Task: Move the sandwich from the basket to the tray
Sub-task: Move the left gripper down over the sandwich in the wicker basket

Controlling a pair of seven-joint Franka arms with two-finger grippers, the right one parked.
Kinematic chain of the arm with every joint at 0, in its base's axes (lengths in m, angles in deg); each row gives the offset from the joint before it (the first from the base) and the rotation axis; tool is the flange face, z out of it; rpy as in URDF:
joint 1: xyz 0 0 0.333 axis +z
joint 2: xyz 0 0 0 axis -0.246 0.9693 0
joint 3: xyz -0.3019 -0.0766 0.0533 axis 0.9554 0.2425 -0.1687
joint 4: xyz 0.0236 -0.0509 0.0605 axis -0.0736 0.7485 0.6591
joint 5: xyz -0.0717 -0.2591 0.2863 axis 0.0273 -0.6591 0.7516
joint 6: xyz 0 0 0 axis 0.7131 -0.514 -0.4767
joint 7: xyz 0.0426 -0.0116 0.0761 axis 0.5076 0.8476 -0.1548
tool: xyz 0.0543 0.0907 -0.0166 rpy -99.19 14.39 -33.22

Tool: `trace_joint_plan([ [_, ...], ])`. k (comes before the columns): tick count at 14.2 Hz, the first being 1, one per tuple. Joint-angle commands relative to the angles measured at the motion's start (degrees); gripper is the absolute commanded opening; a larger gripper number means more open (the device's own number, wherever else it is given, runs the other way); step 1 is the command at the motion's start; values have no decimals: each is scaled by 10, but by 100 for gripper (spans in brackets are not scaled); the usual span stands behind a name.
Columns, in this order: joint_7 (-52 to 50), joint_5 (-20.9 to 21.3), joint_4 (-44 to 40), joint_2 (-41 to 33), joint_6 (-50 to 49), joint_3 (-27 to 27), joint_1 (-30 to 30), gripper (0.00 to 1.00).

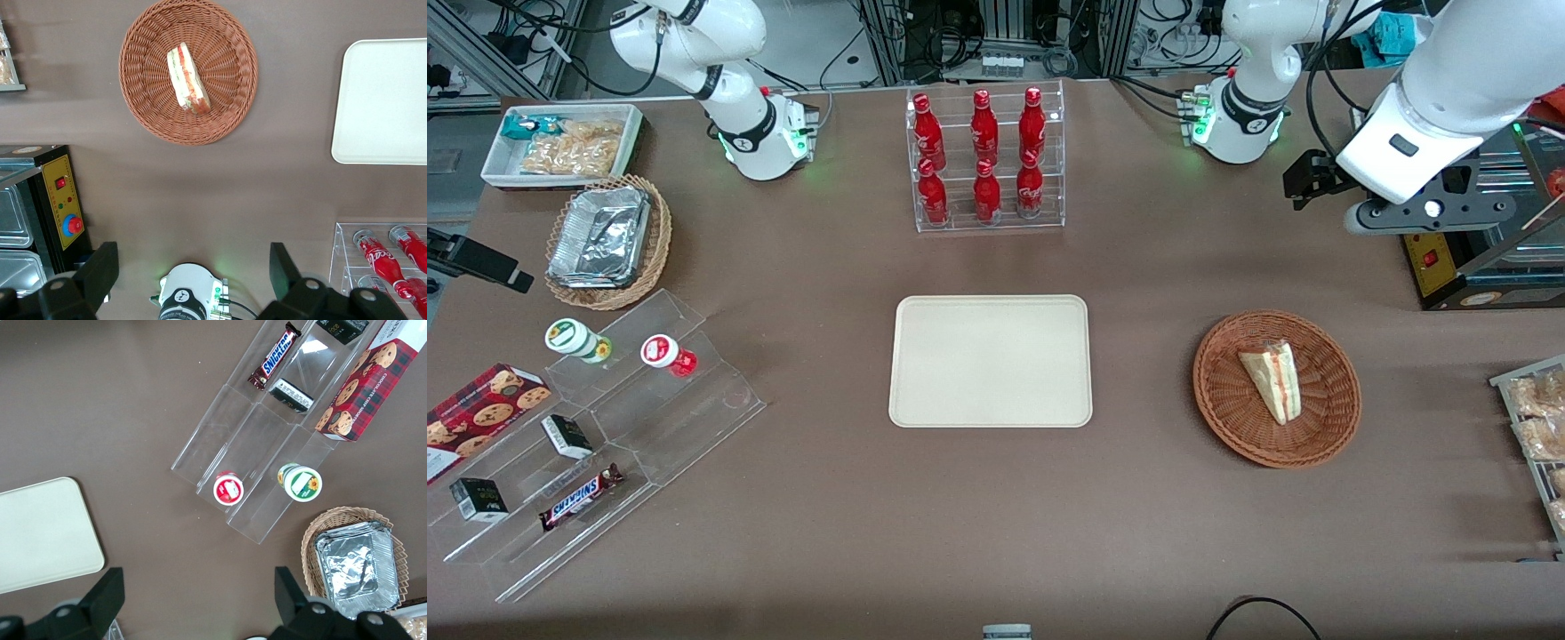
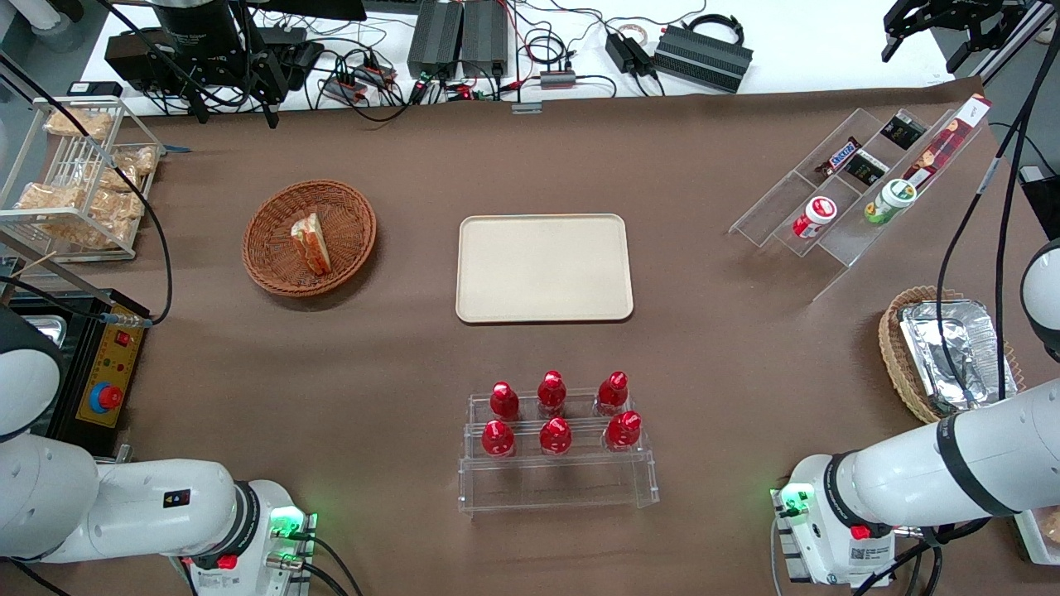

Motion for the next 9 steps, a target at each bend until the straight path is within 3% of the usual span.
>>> trace_joint_plan([
  [1,-7,-6,8,-9,0,-2,0,100],
  [5,-8,-2,12,3,4,-3,2,100],
  [9,-6,-1,95,2,73,-12,5,100],
])
